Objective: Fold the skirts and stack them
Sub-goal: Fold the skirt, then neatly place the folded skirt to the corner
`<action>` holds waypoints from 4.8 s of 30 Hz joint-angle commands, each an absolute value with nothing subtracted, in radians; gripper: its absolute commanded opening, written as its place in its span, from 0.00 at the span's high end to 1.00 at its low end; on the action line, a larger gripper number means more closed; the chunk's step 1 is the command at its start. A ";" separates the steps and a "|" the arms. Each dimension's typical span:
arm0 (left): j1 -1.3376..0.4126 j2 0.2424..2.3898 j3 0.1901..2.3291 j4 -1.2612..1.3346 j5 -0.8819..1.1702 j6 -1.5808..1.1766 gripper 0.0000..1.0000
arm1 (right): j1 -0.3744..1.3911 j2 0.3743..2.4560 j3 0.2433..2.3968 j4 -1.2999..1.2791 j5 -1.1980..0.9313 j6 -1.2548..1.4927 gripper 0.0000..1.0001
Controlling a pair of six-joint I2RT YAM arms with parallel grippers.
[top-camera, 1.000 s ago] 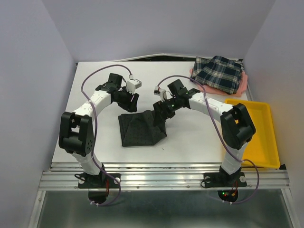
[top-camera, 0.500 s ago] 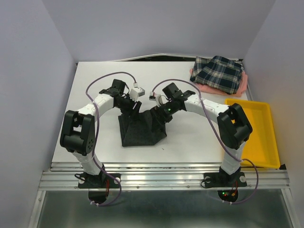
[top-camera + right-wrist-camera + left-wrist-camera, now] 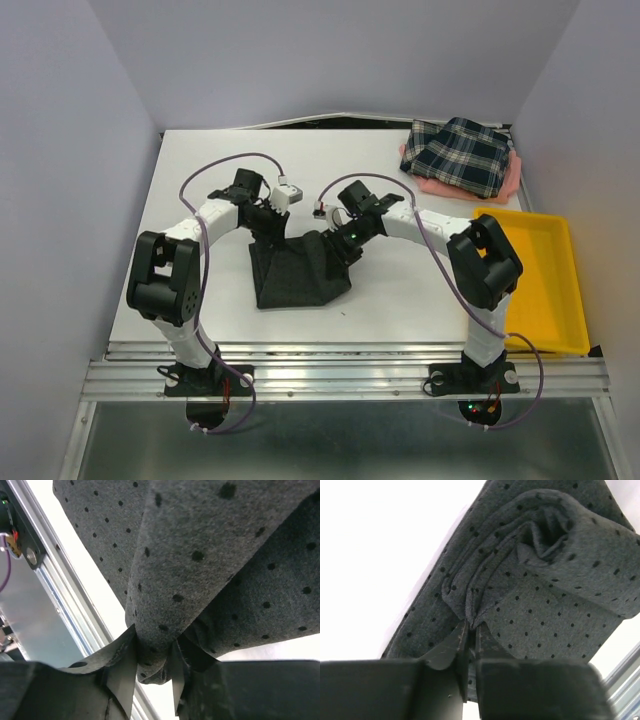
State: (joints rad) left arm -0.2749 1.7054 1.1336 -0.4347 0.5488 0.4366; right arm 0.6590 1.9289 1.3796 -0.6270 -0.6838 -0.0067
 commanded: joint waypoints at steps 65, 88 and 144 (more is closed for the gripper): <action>-0.338 1.991 1.358 -0.299 0.511 0.363 0.50 | 0.453 2.119 1.597 -0.431 -0.512 0.170 0.64; -0.635 1.275 0.907 -0.552 0.279 0.649 0.31 | 0.425 1.453 1.140 -0.424 -0.246 -0.247 0.11; -0.094 2.013 1.519 -0.359 0.650 0.020 0.31 | 0.224 2.097 1.529 -0.282 -0.506 0.354 0.76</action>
State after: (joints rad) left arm -0.0967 2.0445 1.4723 -0.4538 0.6281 0.0910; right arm 0.2386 2.1387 1.4673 -0.2985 -0.5671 0.3985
